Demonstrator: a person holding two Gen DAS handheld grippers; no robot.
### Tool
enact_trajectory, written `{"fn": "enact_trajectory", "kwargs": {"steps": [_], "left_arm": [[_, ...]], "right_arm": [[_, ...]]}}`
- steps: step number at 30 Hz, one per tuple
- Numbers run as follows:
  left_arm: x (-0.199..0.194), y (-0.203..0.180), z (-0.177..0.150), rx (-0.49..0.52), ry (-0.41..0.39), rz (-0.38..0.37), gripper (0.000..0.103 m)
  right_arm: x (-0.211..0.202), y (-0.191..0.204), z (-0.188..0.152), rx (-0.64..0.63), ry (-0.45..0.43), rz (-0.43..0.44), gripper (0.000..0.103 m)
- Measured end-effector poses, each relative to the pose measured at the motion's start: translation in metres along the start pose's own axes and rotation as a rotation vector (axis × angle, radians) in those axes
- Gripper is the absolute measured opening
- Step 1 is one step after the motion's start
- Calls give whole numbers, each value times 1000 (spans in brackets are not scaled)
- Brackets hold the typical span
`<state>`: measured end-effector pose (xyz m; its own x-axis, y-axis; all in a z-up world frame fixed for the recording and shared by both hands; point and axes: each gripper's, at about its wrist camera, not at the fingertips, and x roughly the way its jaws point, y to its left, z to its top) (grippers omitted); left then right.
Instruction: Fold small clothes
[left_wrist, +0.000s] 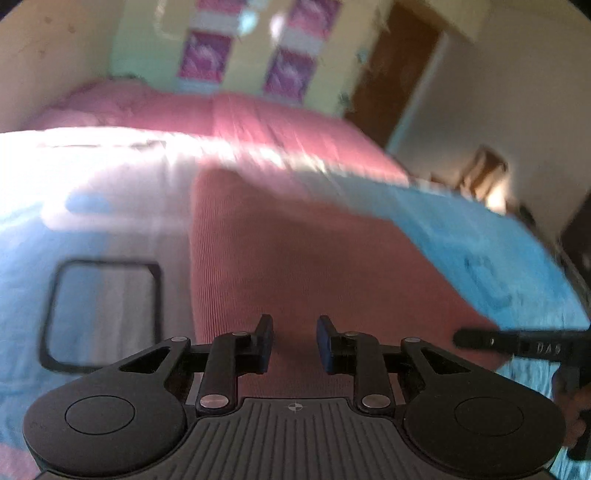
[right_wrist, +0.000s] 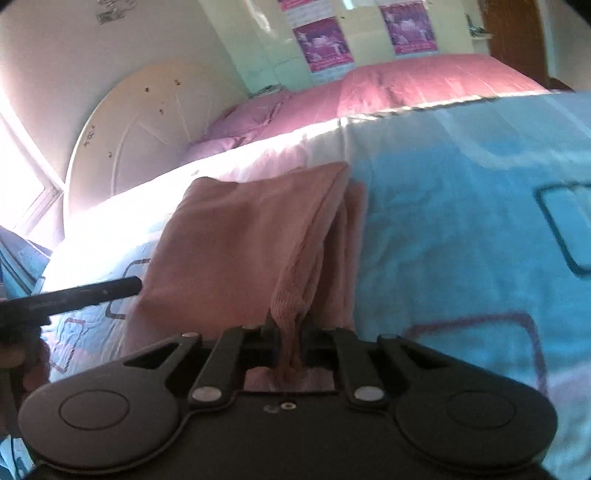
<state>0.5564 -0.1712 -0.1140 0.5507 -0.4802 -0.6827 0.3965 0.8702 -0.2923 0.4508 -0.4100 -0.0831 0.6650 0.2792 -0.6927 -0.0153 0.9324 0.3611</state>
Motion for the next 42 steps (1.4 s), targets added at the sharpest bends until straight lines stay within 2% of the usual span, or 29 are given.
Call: {"fn": "enact_trajectory", "kwargs": {"steps": [3,5,7,8,9,10,11,13,15,17,19,20,21,22,23,24,25,26,27,29,30,32,34,36,37,38,39,41,42], "left_arm": [[11,-5,-10,19,29,9,25],[5,0,-7,-16,20,-7,25],[-4,7,-6,-45,-8,-24,25],[-7,13,-4,-58,-37,-23,25],[-9,18,-2,-66,-70,-14,26],[-12,22,3,-68,-98,3,26],[-10,27,11,-74,-111,20,26],[0,36,28,-82,-126,36,26],[19,43,44,-92,-122,40,26],[37,49,57,-97,-119,57,26],[52,54,62,-115,-105,60,26],[59,56,62,-113,-98,64,26],[62,56,60,-93,-99,109,25],[63,56,57,-91,-96,200,23],[63,59,52,-102,-100,224,23],[64,61,47,-108,-100,225,23],[67,63,42,-107,-98,223,24],[66,64,40,-112,-105,209,24],[66,66,42,-126,-96,190,25],[57,62,51,-97,-110,203,24],[50,55,54,-50,-151,213,24],[47,42,68,27,-199,177,25],[61,38,83,30,-168,122,25],[88,32,93,29,-83,94,25],[107,32,92,26,-1,114,25],[119,33,87,20,42,124,25],[118,33,84,15,13,125,25],[106,27,84,19,8,142,25],[92,19,78,50,-26,147,26]], "right_arm": [[19,-14,-16,32,53,-42,10],[21,-17,-16,63,35,-25,10],[14,-11,-10,32,-3,-21,15],[12,-10,-8,17,-8,-23,25],[11,-10,-3,4,-25,-37,40],[9,-13,2,1,-57,-65,49],[10,-18,10,15,-100,-82,49],[19,-30,29,85,-134,-58,42],[40,-39,49,142,-122,-48,31],[61,-41,65,157,-98,-41,31],[83,-41,76,158,-31,-70,31],[92,-39,79,146,-14,-78,18],[95,-34,81,110,-29,-59,8],[93,-26,83,55,-54,-55,8],[85,-13,82,-35,-119,-59,7],[79,-4,80,-108,-169,-50,7],[81,2,77,-167,-179,-72,7],[94,3,74,-198,-124,-134,7],[111,-5,72,-193,-48,-182,8],[112,-17,72,-131,-46,-151,11],[109,-17,74,-124,-49,-153,18],[90,-10,77,-142,-156,-187,23],[84,-2,86,-147,-201,-154,22],[98,8,94,-169,-170,-149,22],[109,11,94,-183,-130,-152,20],[126,11,90,-203,-45,-179,19],[136,8,84,-218,-1,-196,19],[130,9,80,-219,-13,-195,19],[126,11,81,-214,-5,-200,22]]}}
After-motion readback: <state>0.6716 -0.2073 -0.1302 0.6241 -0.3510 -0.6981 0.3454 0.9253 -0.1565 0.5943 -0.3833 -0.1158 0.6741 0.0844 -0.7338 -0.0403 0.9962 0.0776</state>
